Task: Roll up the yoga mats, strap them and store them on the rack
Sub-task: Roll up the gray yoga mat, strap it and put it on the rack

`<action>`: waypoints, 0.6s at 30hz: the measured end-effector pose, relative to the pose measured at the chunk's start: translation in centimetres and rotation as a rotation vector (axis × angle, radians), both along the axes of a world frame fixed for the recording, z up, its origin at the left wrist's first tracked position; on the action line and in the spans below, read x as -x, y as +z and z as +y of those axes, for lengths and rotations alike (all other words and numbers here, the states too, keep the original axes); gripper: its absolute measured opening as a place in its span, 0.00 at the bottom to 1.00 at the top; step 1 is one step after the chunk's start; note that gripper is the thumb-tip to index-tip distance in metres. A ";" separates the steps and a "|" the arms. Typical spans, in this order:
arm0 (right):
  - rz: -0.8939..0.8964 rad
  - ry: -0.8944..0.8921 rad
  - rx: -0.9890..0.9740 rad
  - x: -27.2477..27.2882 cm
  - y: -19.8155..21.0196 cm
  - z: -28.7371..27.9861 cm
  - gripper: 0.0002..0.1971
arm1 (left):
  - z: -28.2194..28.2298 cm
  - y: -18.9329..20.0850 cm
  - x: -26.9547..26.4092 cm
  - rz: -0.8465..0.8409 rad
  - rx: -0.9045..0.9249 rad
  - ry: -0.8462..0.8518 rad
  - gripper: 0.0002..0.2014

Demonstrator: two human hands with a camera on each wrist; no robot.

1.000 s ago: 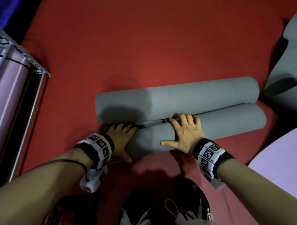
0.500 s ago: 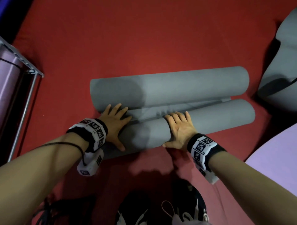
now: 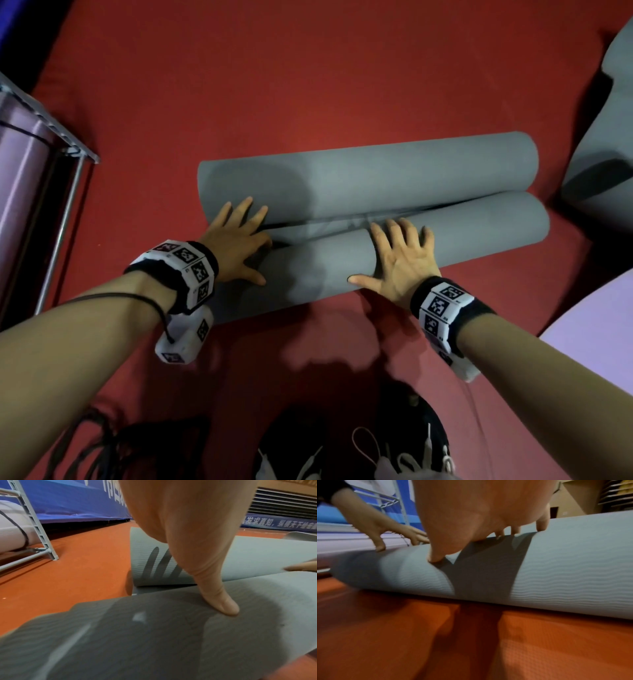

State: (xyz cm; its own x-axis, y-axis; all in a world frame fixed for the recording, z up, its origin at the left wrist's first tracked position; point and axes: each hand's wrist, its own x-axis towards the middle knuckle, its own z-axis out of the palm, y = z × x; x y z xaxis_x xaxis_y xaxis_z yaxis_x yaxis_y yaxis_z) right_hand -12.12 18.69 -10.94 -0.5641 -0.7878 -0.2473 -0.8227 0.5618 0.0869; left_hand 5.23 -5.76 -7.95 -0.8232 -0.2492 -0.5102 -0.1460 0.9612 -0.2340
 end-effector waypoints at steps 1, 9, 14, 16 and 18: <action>-0.019 -0.009 0.017 0.0 -0.1 0.0 0.59 | -0.2 0.0 0.0 0.003 0.009 0.007 0.39; -0.012 0.078 -0.133 2.4 -0.2 -1.1 0.63 | -1.1 -0.8 -1.4 0.134 -0.113 0.134 0.31; 0.069 0.094 -0.068 2.5 -0.2 -1.1 0.53 | 1.0 -2.3 -3.5 -0.021 -0.232 0.191 0.59; 0.086 0.105 -0.048 2.6 -0.2 -0.9 0.50 | 1.5 -2.5 -3.6 -0.044 -0.175 0.166 0.64; 0.103 0.111 -0.018 2.4 -0.4 -0.6 0.48 | 1.9 -2.3 -3.5 -0.034 -0.144 0.156 0.64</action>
